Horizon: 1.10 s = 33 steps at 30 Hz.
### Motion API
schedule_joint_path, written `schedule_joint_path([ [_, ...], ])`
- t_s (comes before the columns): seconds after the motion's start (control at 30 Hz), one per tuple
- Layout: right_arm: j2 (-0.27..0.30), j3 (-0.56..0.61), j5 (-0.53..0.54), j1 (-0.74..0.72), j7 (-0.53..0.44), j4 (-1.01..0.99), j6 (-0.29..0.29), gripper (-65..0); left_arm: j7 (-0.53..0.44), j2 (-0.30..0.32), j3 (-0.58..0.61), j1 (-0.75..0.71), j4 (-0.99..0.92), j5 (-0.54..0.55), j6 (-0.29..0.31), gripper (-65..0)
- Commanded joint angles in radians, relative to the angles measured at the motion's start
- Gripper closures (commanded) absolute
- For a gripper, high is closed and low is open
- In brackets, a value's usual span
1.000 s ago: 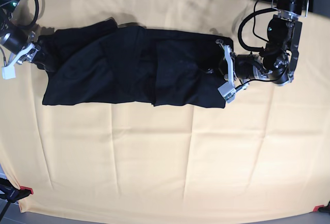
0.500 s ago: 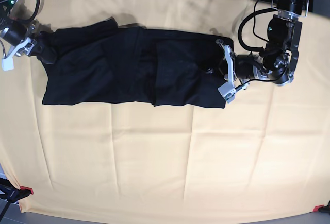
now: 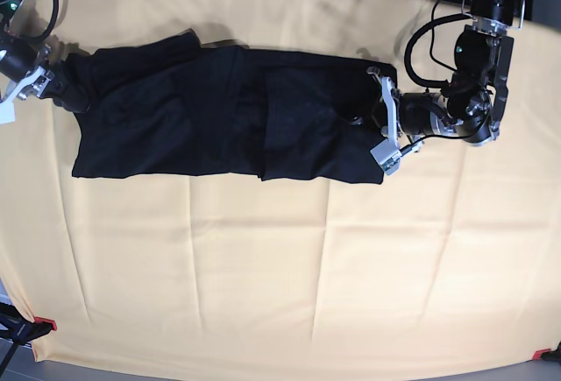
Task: Fold the T-shirt properly
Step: 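Grasp the collar end of the strip with the right gripper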
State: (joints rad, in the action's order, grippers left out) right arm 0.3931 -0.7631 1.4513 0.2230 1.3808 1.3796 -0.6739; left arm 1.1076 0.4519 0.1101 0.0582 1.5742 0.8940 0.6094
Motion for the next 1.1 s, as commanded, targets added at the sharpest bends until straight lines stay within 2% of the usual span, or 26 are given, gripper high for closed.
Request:
schedule_joint_path([
  [0.0,0.023,-0.01,0.032,-0.008,-0.008,0.012,0.009,-37.9,0.048,0.014,-0.002,0.0,0.001,-0.05,-0.01,0.0],
  [0.33,-0.006,-0.01,0.032,-0.041,-0.007,0.013,0.031,-37.9,0.048,0.014,-0.002,0.0,0.002,-0.047,-0.011,0.0],
  [0.63,-0.005,-0.01,0.032,-0.041,-0.006,0.013,0.034,-37.9,0.047,0.014,-0.002,0.0,0.001,-0.047,-0.01,0.0],
  [0.83,-0.014,0.028,0.032,-0.055,-0.007,0.013,0.003,-37.9,0.047,0.014,-0.002,0.0,0.001,-0.047,-0.01,0.0],
  [1.07,-0.026,0.084,0.032,-0.072,-0.007,0.013,0.0,-37.9,0.048,0.014,-0.002,0.0,0.001,-0.047,-0.011,0.0],
])
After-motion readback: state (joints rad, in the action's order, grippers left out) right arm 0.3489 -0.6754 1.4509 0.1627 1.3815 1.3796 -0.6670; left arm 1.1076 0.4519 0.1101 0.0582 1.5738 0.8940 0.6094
